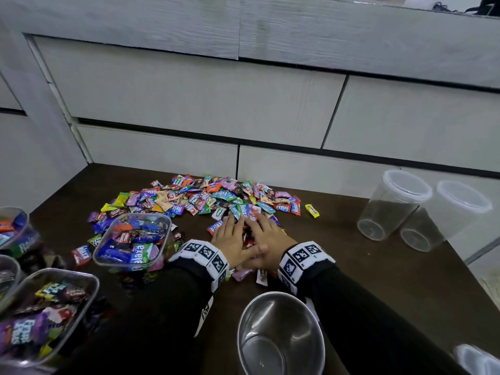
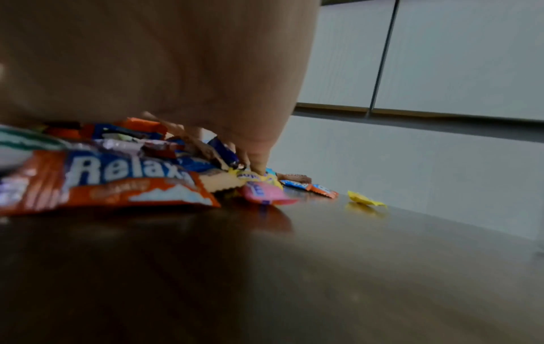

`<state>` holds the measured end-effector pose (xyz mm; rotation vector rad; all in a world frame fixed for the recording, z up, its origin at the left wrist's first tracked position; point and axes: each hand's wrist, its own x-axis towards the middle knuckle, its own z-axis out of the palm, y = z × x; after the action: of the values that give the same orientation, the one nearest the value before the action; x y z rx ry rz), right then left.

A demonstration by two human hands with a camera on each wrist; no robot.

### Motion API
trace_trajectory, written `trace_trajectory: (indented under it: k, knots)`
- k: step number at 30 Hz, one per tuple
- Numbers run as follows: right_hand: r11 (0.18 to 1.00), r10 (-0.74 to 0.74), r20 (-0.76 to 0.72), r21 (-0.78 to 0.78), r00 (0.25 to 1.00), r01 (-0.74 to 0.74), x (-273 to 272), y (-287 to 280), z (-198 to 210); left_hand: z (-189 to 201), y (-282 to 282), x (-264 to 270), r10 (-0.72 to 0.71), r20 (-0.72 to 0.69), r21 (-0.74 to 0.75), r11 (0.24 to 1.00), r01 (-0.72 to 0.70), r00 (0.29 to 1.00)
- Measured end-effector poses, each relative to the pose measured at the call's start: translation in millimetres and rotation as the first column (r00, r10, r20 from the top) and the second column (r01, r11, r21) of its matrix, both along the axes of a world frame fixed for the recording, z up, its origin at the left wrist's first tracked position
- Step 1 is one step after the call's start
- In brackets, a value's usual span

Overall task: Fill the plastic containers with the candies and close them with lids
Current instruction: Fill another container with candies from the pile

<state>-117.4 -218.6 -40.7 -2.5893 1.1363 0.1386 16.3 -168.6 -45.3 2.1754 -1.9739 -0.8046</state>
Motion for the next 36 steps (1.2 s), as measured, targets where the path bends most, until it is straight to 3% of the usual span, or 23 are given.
trace_trajectory:
  k: [5, 8, 11, 13, 16, 19, 24, 29, 33, 36]
  knots:
    - [0.988, 0.054, -0.019, -0.141, 0.998, -0.056, -16.6, -2.1, 6.9, -1.1, 9.8, 7.7, -0.22, 0.159, 0.096, 0.974, 0.207, 0.962]
    - [0.98, 0.021, 0.012, -0.2, 1.0, -0.018, -28.5, 2.6, 8.1, -0.5, 10.2, 5.8, -0.173, 0.173, 0.043, 0.985, 0.168, 0.97]
    - [0.992, -0.006, -0.08, -0.127, 0.997, -0.004, -30.9, 9.3, 3.0, -0.4, 7.1, 4.3, -0.108, 0.219, -0.011, 0.993, 0.113, 0.97]
    - [0.995, 0.025, -0.149, -0.091, 0.989, -0.039, -27.3, 11.4, -1.5, -2.4, 4.9, 6.1, -0.153, 0.241, 0.008, 0.988, 0.156, 0.958]
    - [0.963, 0.092, -0.23, -0.228, 0.969, -0.145, -26.4, 13.7, -4.6, -7.8, 4.4, 8.9, -0.216, 0.317, 0.02, 0.975, 0.221, 0.923]
    - [0.938, 0.121, -0.236, -0.291, 0.964, -0.189, -30.4, 16.1, -6.3, -15.0, 8.0, 7.2, -0.143, 0.414, -0.04, 0.984, 0.175, 0.899]
    - [0.966, 0.162, -0.215, -0.166, 0.963, -0.2, -32.9, 15.8, 2.3, -15.0, 13.4, -0.6, -0.087, 0.408, -0.122, 0.981, 0.149, 0.909]
    - [0.988, 0.116, -0.118, -0.083, 0.986, -0.126, -37.6, 16.8, 10.6, 2.0, 6.9, 3.6, -0.118, 0.212, -0.081, 0.987, 0.138, 0.97]
    - [0.998, -0.043, 0.058, 0.038, 0.997, 0.041, -45.5, 12.9, 20.8, 11.1, 3.4, 5.1, -0.1, 0.21, -0.039, 0.993, 0.111, 0.972]
    - [0.967, -0.236, 0.181, 0.14, 0.955, 0.213, -60.0, 12.6, 24.9, 14.0, 4.3, 8.9, -0.066, 0.216, -0.062, 0.995, 0.081, 0.974]
